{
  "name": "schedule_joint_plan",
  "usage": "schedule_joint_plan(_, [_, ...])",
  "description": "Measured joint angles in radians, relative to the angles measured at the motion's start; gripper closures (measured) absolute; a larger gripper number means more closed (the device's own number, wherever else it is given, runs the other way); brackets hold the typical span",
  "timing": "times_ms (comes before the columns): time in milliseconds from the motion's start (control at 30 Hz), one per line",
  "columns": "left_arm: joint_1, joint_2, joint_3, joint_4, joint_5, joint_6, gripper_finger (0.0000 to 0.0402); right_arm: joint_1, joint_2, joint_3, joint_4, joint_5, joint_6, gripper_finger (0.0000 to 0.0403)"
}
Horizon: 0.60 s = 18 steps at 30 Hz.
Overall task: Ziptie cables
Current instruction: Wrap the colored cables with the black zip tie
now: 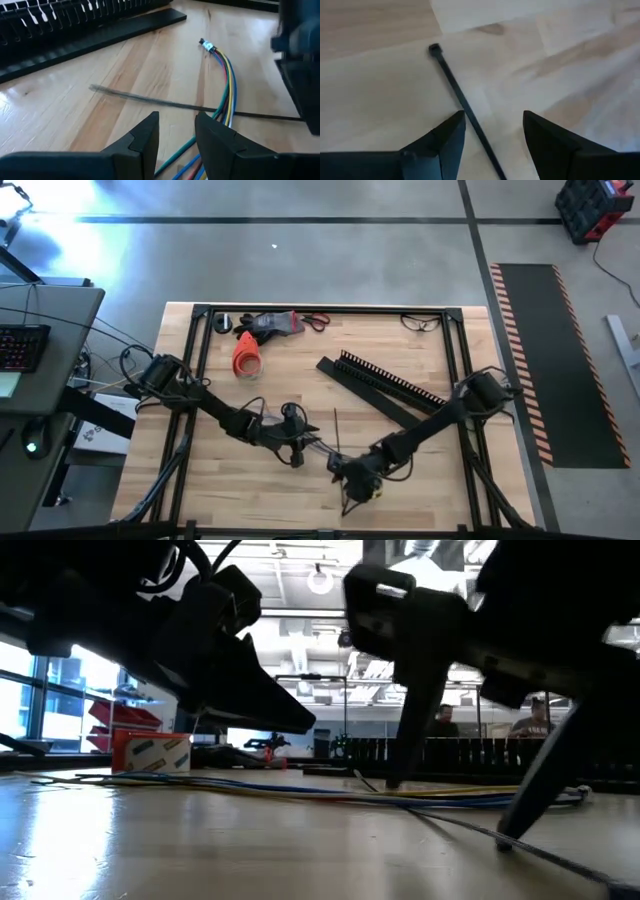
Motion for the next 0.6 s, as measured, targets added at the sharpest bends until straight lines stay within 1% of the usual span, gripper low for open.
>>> schedule_joint_plan(100, [0.005, 0.0, 0.0, 0.001, -0.001, 0.0, 0.0293, -0.016, 0.026, 0.003, 0.017, -0.032, -0.002, 0.0233])
schedule_joint_plan(200, [0.006, 0.0, 0.0, 0.0, 0.002, 0.0, 0.0293, -0.026, 0.056, 0.005, 0.021, -0.067, -0.001, 0.0265])
schedule_joint_plan(267, [0.006, 0.0, 0.0, 0.001, 0.002, 0.0, 0.0293, -0.032, 0.067, 0.005, 0.024, -0.084, -0.003, 0.03])
schedule_joint_plan(400, [0.006, 0.0, 0.0, 0.018, 0.003, 0.004, 0.0293, -0.036, 0.073, 0.004, 0.038, -0.091, 0.001, 0.0382])
schedule_joint_plan(467, [0.005, 0.0, 0.0, 0.021, 0.004, 0.029, 0.0293, -0.034, 0.074, 0.002, 0.066, -0.056, 0.02, 0.0395])
schedule_joint_plan(567, [-0.006, 0.0, 0.009, 0.049, 0.011, 0.099, 0.0293, -0.018, 0.077, 0.001, 0.154, 0.076, 0.12, 0.0401])
schedule_joint_plan(600, [-0.011, 0.0, 0.019, 0.048, 0.015, 0.126, 0.0293, -0.014, 0.074, 0.0, 0.162, 0.099, 0.142, 0.0402])
